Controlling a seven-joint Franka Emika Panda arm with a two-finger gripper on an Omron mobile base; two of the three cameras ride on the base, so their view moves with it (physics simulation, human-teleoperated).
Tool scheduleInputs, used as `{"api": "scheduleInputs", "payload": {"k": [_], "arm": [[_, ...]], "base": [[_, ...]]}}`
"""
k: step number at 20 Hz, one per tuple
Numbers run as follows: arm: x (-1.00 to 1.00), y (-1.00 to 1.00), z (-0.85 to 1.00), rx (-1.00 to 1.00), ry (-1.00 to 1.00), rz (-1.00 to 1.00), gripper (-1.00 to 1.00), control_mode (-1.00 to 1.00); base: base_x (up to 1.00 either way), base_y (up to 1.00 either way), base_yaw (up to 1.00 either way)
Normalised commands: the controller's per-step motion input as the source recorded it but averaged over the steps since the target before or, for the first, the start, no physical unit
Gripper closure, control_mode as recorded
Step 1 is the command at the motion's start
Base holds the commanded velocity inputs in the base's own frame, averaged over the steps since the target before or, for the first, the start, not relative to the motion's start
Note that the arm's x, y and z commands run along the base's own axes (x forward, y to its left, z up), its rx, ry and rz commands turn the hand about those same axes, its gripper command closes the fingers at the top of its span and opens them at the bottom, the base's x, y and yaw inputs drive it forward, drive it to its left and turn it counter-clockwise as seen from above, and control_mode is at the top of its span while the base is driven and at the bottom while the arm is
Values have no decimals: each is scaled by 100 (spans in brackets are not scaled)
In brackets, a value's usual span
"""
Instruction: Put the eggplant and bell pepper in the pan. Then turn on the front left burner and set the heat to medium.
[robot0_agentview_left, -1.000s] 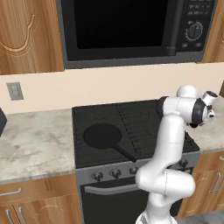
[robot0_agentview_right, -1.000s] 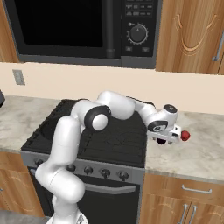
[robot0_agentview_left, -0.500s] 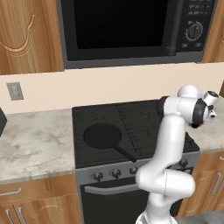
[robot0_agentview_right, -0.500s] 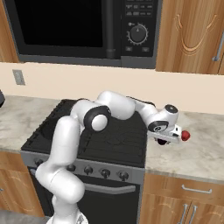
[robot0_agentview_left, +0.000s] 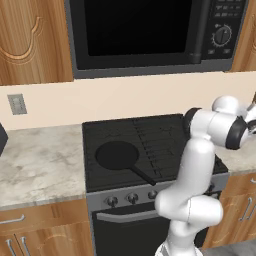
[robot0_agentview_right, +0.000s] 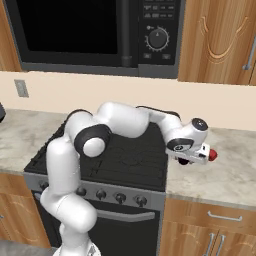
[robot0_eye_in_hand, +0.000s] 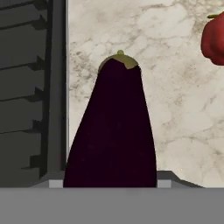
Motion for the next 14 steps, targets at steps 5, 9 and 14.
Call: {"api": "scheduleInputs", "payload": {"k": [5, 9, 14], "arm": [[-39, 94, 28, 0, 0, 0, 100, -100], [-31, 100, 30, 0, 0, 0, 100, -100], [-34, 100, 35, -1, 0, 0, 100, -100]], "base": [[0, 0, 0], [0, 0, 0], [0, 0, 0]]}}
